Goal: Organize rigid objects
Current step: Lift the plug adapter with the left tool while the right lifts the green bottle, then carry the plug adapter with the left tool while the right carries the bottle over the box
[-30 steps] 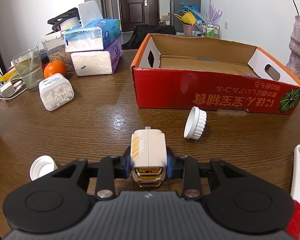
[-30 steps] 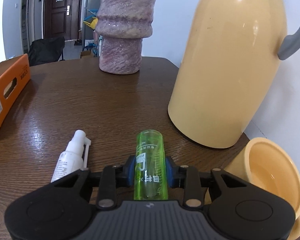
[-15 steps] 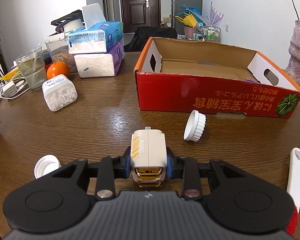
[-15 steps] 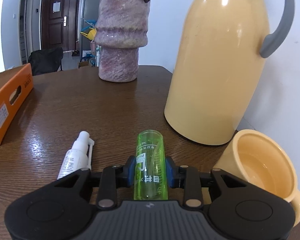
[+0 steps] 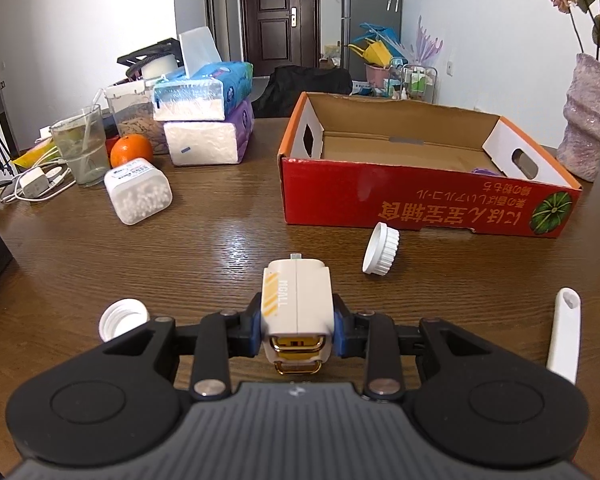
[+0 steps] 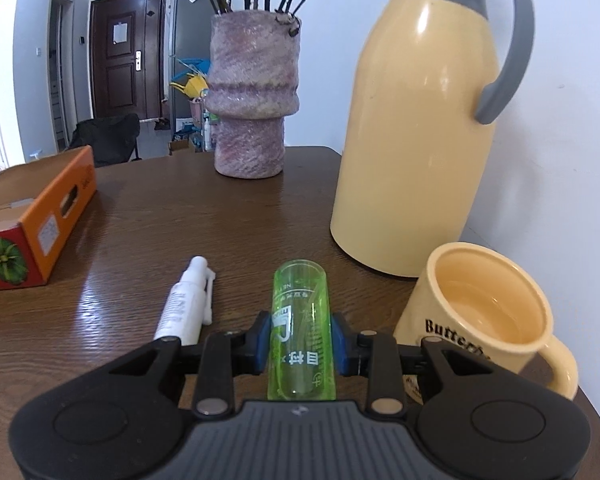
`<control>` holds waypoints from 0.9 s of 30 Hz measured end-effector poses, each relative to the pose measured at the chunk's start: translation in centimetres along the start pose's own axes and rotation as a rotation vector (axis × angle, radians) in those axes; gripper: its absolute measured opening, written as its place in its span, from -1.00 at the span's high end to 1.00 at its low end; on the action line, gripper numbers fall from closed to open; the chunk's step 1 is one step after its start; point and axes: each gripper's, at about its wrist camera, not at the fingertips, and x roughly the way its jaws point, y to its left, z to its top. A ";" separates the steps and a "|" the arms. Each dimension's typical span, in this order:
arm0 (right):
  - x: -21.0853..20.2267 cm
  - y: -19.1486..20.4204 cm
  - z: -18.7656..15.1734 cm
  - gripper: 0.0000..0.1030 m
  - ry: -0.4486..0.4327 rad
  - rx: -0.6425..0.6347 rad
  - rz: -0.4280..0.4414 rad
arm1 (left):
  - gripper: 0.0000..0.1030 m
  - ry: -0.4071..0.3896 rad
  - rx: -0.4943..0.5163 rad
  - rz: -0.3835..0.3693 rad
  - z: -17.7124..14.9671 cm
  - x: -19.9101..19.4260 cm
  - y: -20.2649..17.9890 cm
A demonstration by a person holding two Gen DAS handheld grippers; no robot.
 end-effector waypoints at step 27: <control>-13.5 8.7 -4.4 0.42 -0.105 -0.113 0.336 | 0.36 -0.081 0.041 -0.112 -2.9 -9.1 -1.1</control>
